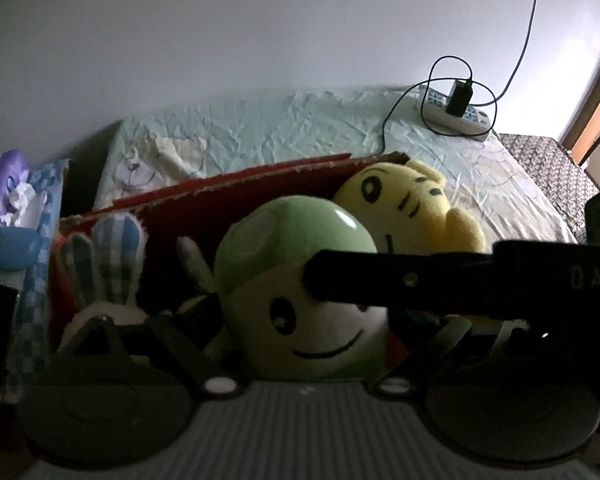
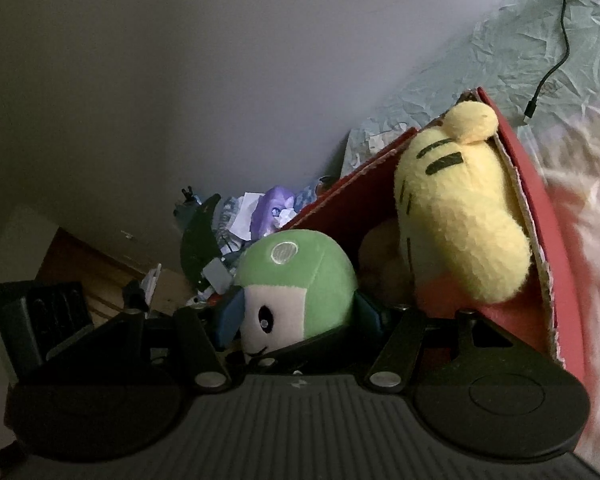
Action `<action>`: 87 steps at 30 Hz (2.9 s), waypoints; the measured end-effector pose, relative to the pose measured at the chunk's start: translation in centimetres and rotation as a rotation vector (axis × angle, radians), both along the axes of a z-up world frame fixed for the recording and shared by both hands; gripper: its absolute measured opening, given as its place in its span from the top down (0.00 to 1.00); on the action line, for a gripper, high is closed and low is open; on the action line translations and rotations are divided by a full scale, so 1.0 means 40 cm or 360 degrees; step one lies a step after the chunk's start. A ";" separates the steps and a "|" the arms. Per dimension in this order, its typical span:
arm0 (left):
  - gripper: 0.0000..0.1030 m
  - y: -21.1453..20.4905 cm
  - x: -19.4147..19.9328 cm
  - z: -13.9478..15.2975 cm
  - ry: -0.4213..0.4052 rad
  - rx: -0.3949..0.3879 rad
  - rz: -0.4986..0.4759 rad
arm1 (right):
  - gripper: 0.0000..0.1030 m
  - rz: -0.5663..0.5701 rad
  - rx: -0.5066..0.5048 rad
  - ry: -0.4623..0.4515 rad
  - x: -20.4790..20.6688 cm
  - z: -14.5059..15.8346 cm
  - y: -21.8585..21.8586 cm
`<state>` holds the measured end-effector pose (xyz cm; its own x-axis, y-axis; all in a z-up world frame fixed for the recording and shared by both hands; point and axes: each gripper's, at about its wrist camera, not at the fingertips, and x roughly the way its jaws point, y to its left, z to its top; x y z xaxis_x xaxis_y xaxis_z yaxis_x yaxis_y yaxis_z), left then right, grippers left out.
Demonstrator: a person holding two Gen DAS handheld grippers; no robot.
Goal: Organize objects
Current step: 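Lower the green plush into the red box beside the yellow plush, then press the green plush down into the box with the right gripper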
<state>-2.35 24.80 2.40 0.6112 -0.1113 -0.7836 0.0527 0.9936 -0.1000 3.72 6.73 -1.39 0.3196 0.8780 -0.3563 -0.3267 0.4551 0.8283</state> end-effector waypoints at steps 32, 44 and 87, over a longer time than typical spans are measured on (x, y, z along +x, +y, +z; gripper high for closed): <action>0.00 -0.069 0.040 -0.086 0.0023 0.0428 -0.0010 | 0.39 -0.0030 -0.0209 -0.0247 -0.022 -0.029 0.040; 0.00 -0.008 0.043 -0.053 0.0069 0.0194 0.0029 | 0.54 -0.0126 -0.0130 -0.0109 -0.009 -0.013 0.003; 0.00 -0.017 0.055 -0.082 0.0127 0.0286 0.0001 | 0.57 -0.0076 -0.0416 -0.0399 -0.055 -0.010 0.032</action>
